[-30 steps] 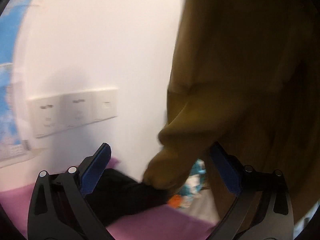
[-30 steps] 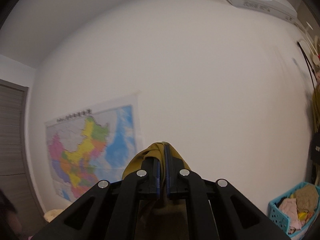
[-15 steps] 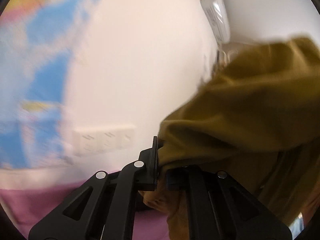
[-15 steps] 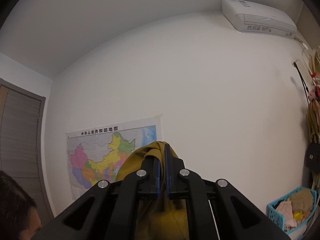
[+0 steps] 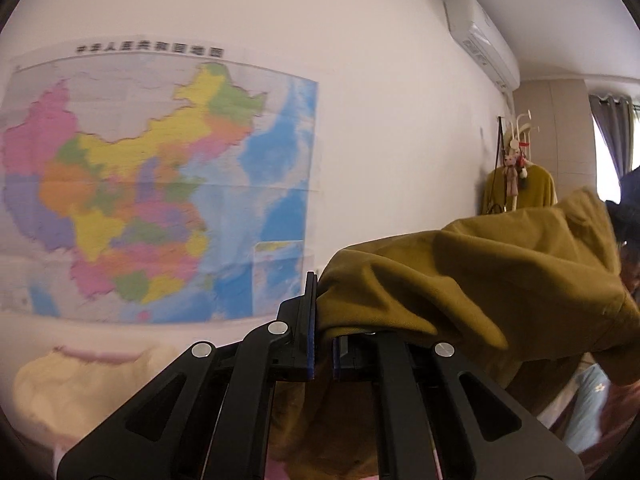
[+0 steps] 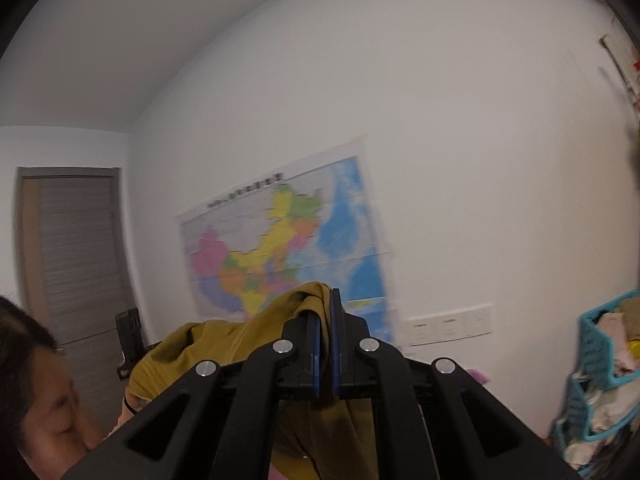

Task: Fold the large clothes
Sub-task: 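Lift the olive shirt with the right gripper while the left gripper grasps it too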

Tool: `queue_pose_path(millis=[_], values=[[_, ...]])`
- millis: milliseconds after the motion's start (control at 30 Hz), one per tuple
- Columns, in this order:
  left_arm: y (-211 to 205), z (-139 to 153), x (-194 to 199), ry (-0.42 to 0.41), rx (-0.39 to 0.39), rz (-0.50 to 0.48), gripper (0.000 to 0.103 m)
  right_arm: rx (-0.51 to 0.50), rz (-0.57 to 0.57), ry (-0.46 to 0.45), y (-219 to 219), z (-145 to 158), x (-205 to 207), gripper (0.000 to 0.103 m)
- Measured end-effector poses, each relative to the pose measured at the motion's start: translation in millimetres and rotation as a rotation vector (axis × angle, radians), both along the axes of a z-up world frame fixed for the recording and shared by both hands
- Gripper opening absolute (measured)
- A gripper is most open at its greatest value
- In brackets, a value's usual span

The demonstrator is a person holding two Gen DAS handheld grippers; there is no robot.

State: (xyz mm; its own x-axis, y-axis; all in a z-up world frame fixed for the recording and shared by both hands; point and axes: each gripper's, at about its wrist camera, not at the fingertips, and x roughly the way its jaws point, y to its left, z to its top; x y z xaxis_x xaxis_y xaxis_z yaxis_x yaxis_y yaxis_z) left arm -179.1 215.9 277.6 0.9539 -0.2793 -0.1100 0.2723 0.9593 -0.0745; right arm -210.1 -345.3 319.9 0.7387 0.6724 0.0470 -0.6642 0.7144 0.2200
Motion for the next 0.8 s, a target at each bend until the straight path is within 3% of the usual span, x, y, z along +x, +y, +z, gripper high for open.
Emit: queue_pose_path(millis=[133, 267, 367, 433, 533, 633, 733, 800], values=[[12, 12, -27, 0.023, 0.023, 0.069, 0.006, 0.010, 0.070, -0.022, 11, -4, 10, 0.005], [21, -4, 3, 0.148, 0.038, 0.140, 0.007, 0.045, 0.121, 0.136, 26, -30, 96, 0.005], [42, -47, 72, 0.344, 0.003, 0.216, 0.008, 0.017, 0.120, 0.350, 57, -81, 196, 0.005], [55, -94, 128, 0.485, 0.011, 0.293, 0.008, -0.018, 0.109, 0.499, 80, -128, 254, 0.005], [67, -178, 204, 0.697, 0.046, 0.393, 0.008, -0.110, 0.062, 0.707, 120, -217, 334, 0.005], [75, -269, 267, 0.923, 0.056, 0.412, 0.008, -0.211, 0.011, 0.909, 153, -306, 389, 0.005], [76, -305, 289, 0.977, 0.104, 0.446, 0.010, -0.284, -0.062, 1.013, 164, -361, 414, 0.012], [79, -298, 288, 0.953, 0.092, 0.415, 0.011, -0.320, -0.074, 1.037, 164, -365, 419, 0.037]])
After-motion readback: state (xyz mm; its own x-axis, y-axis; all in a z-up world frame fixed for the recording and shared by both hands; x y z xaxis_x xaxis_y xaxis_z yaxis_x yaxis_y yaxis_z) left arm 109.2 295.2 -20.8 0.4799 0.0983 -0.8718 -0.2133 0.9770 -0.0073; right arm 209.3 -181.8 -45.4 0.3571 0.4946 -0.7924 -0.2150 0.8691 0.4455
